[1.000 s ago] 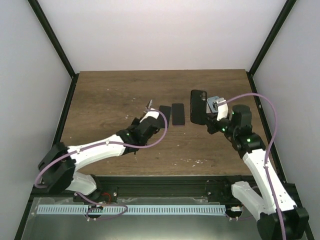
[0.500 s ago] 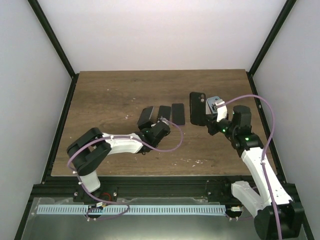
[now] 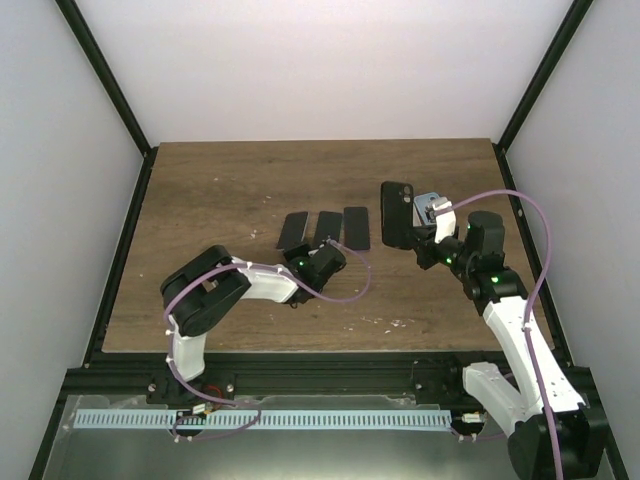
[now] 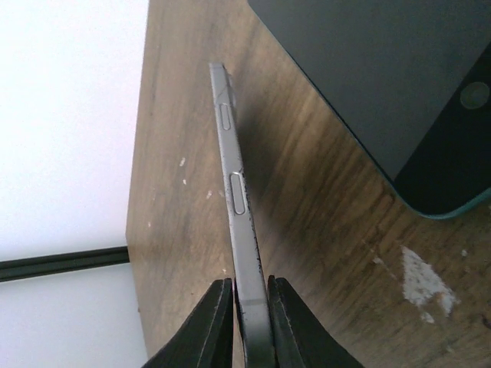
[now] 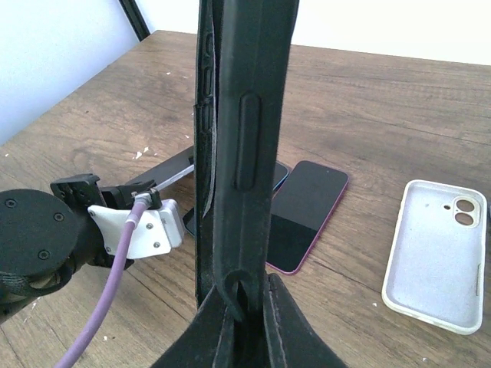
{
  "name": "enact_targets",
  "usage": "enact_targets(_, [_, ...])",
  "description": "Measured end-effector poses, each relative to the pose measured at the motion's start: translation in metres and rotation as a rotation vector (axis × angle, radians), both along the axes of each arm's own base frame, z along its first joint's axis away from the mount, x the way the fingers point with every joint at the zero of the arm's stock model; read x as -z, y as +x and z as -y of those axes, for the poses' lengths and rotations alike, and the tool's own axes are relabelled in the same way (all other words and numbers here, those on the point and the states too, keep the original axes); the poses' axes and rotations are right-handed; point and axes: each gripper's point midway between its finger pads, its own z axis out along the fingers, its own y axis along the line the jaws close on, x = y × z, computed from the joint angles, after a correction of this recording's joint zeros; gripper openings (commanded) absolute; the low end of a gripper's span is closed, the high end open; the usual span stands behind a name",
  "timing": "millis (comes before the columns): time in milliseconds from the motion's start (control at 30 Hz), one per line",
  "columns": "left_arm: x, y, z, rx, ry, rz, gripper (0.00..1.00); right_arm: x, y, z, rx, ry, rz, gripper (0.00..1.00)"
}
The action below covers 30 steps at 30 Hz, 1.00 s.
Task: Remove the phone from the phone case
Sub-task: Place the phone at the center of the board.
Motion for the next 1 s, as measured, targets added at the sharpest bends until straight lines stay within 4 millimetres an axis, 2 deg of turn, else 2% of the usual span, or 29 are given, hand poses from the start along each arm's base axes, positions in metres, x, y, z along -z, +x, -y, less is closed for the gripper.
enact_targets(133, [0.01, -0.001, -0.003, -0.009, -0.005, -0.028, 0.16, 0.0, 0.0, 0.0, 0.0, 0.0, 0.003, 0.01])
enact_targets(700, [0.012, 0.001, -0.004, -0.085, -0.126, -0.085, 0.51, 0.004, 0.0, 0.0, 0.002, -0.001, -0.006, 0.01])
enact_targets(900, [0.016, -0.009, -0.01, -0.129, -0.172, -0.134, 0.56, 0.005, 0.001, 0.002, 0.01, -0.006, -0.006, 0.01])
enact_targets(1000, [0.009, -0.016, -0.012, -0.146, -0.217, -0.16, 0.58, 0.008, 0.002, 0.003, 0.018, -0.016, -0.025, 0.01])
